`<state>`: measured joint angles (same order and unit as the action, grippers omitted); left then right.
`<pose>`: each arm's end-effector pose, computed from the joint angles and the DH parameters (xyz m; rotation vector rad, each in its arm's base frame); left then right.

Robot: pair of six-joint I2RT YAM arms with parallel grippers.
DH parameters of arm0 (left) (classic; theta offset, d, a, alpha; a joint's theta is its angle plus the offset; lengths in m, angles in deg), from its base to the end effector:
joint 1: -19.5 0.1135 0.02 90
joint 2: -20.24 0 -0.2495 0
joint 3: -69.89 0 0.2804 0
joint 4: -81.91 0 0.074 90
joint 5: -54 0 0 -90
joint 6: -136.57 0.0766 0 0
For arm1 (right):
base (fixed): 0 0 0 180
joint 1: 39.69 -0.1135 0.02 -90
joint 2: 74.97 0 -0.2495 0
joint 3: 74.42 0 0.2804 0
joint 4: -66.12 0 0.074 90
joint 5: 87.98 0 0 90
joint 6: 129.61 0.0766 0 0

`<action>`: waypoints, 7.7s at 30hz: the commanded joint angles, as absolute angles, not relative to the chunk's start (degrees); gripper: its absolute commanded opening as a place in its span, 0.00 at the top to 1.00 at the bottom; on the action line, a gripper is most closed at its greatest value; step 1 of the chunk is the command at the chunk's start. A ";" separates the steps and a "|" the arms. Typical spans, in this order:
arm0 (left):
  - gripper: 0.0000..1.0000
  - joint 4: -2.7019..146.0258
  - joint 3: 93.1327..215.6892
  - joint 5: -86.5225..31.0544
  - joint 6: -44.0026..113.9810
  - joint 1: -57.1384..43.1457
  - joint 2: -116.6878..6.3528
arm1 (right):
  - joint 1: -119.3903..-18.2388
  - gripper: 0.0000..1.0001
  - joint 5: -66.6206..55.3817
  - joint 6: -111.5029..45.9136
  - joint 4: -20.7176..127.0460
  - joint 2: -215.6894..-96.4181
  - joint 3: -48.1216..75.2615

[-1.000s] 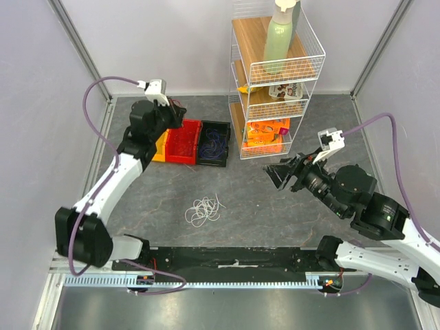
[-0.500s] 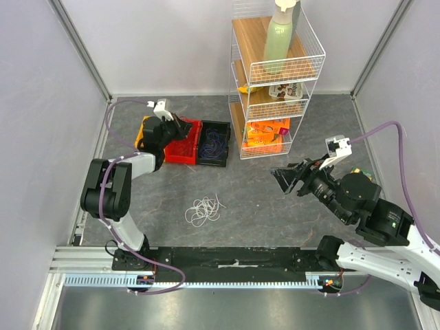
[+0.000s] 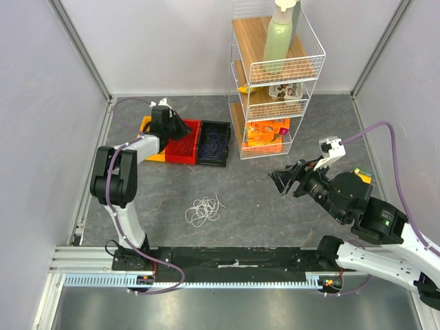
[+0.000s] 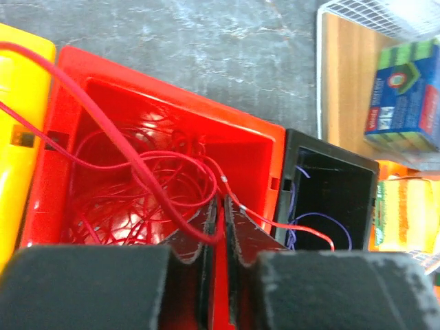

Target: Untangle the cables

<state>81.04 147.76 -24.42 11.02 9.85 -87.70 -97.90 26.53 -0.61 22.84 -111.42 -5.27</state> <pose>0.4582 -0.0935 0.1337 -0.3650 2.1435 -0.6758 0.1305 0.1503 0.3868 0.0197 1.8193 0.8584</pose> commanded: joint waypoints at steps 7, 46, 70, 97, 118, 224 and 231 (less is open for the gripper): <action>0.55 59.02 156.07 -29.76 11.06 10.45 -82.25 | -97.78 0.25 27.60 -0.59 23.79 -111.71 -5.55; 0.54 73.16 125.13 -15.08 -32.62 26.97 -69.05 | -97.78 0.25 24.87 1.17 26.78 -112.24 -9.24; 0.98 72.91 128.37 -27.01 -17.99 22.41 -63.27 | -97.78 0.25 25.05 1.44 27.04 -111.27 -10.38; 0.81 43.98 162.14 -33.36 21.26 9.48 -86.03 | -97.78 0.25 25.05 1.70 25.81 -108.90 -10.56; 0.16 40.73 133.43 -16.57 23.20 5.63 -46.85 | -101.03 0.27 4.92 -2.35 52.33 -152.74 -15.75; 0.98 48.36 124.90 -28.03 20.13 -5.72 -8.42 | -98.31 1.00 46.95 -15.88 27.90 -103.61 -2.56; 0.63 61.80 110.72 -7.03 12.73 -5.81 -12.00 | -98.31 1.00 36.05 -15.35 35.03 -113.37 -2.56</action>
